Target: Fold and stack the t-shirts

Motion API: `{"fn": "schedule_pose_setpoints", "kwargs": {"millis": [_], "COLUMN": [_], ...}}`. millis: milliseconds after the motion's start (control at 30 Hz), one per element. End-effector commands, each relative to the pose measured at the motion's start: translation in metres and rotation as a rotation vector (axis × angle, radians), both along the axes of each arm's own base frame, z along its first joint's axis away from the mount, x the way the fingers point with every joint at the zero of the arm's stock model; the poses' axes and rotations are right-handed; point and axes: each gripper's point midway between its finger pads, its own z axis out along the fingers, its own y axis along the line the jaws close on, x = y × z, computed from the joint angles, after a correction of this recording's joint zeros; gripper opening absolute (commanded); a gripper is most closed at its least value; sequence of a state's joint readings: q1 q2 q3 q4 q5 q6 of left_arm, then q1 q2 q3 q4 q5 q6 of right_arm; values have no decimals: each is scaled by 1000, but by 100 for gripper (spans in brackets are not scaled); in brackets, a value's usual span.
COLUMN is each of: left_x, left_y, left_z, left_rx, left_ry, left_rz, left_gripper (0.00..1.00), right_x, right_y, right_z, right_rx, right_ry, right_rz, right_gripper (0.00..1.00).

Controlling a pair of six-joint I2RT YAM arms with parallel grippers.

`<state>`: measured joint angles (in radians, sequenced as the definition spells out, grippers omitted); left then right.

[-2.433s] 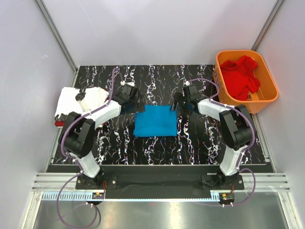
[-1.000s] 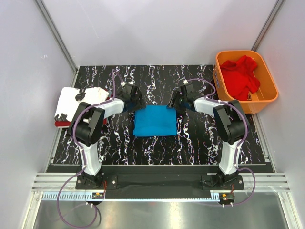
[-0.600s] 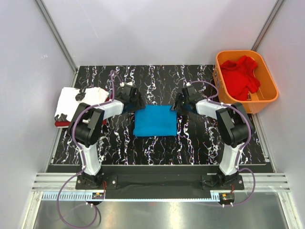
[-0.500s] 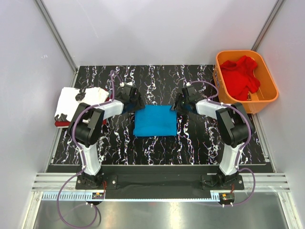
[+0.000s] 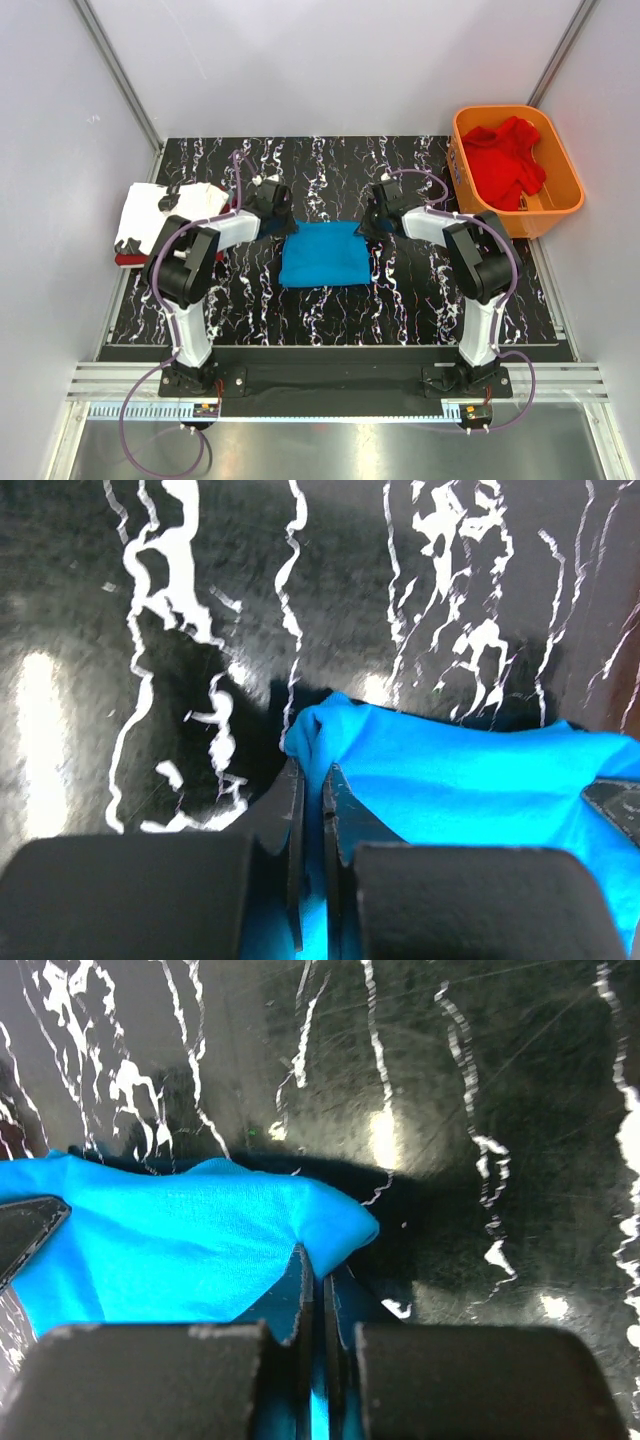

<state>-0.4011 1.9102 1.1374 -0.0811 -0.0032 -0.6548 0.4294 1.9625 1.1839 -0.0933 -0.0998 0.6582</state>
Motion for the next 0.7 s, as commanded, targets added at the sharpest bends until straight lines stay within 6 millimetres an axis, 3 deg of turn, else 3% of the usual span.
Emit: {"fn": "schedule_pose_setpoints", "kwargs": {"millis": [0, 33, 200, 233, 300, 333, 400, 433, 467, 600, 667], "left_x": [-18, -18, -43, -48, -63, -69, -83, -89, -98, -123, -138], "left_y": [15, 17, 42, 48, 63, 70, 91, 99, 107, 145, 160], "left_z": [13, 34, 79, 99, 108, 127, 134, 152, 154, 198, 206], "left_rx": [62, 53, 103, 98, 129, 122, 153, 144, 155, 183, 221], "left_ry": [8, -31, -97, -140, -140, -182, -181, -222, -209, -265, -257], "left_rz": [4, 3, 23, 34, 53, 66, 107, 126, 136, 228, 265], "left_gripper": [0, 0, 0, 0, 0, 0, 0, 0, 0, 0, 0], "right_x": [-7, -7, -22, -29, -37, -39, -49, -50, -56, -68, -71], "right_y": [23, 28, 58, 70, 82, 89, 107, 116, 128, 169, 192], "right_z": [31, 49, 105, 123, 141, 157, 172, 185, 191, 218, 237], "right_rx": [15, 32, 84, 107, 121, 138, 159, 173, 184, 223, 249], "right_ry": [-65, -105, -234, -271, -312, -343, -368, -390, -395, -427, -460], "right_rz": [86, 101, 199, 229, 263, 277, 315, 330, 352, 431, 470], "right_gripper": [0, 0, 0, 0, 0, 0, 0, 0, 0, 0, 0]}}
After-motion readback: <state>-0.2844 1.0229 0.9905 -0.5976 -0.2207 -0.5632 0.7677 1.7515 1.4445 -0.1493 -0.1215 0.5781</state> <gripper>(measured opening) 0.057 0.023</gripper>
